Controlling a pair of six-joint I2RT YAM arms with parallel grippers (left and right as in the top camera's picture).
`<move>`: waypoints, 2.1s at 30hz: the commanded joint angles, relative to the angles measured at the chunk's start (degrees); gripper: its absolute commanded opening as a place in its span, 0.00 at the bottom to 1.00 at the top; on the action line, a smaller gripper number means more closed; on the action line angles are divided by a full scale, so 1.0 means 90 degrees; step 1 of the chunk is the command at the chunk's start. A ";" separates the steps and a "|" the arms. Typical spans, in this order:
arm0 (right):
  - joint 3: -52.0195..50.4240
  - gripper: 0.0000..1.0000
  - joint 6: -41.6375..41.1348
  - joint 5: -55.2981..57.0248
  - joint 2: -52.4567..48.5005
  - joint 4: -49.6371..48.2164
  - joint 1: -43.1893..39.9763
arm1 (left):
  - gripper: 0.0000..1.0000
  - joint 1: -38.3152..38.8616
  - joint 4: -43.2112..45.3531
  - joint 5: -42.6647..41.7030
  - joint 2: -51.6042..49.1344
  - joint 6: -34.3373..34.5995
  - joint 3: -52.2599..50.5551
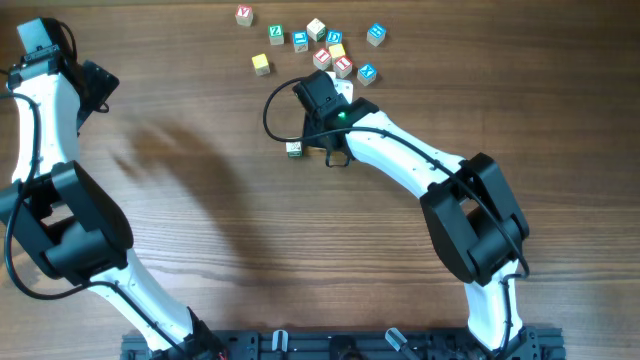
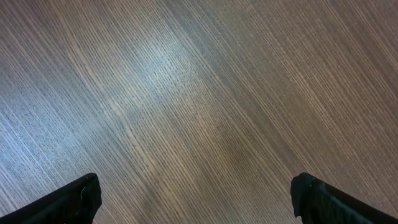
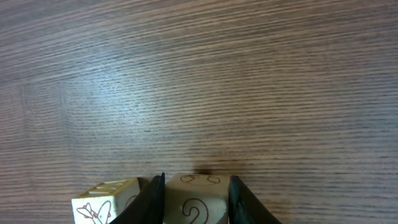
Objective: Form a circle
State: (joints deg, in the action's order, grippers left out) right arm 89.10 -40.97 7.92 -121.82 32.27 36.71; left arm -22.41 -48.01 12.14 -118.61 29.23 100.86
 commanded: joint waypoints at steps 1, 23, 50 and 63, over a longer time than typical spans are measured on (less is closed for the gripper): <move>-0.0070 0.30 -0.0114 -0.0051 -0.0172 0.0012 0.0022 | 1.00 -0.0024 -0.0002 0.0010 0.0078 -0.0049 0.0070; -0.0223 0.30 -0.0126 -0.0049 -0.0180 -0.0075 0.0022 | 1.00 -0.0024 -0.0002 0.0010 0.0078 -0.0049 0.0070; -0.0289 0.36 -0.0126 -0.0102 -0.0180 -0.0304 0.0022 | 1.00 -0.0024 -0.0005 0.0010 0.0078 -0.0049 0.0070; 0.0289 0.53 0.0789 0.0160 -0.0070 -0.0221 -0.0138 | 1.00 -0.0024 -0.0002 0.0010 0.0078 -0.0049 0.0070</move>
State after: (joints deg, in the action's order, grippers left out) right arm 86.70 -40.69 7.79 -121.82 29.17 36.69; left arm -22.41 -48.01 12.12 -118.61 29.23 100.86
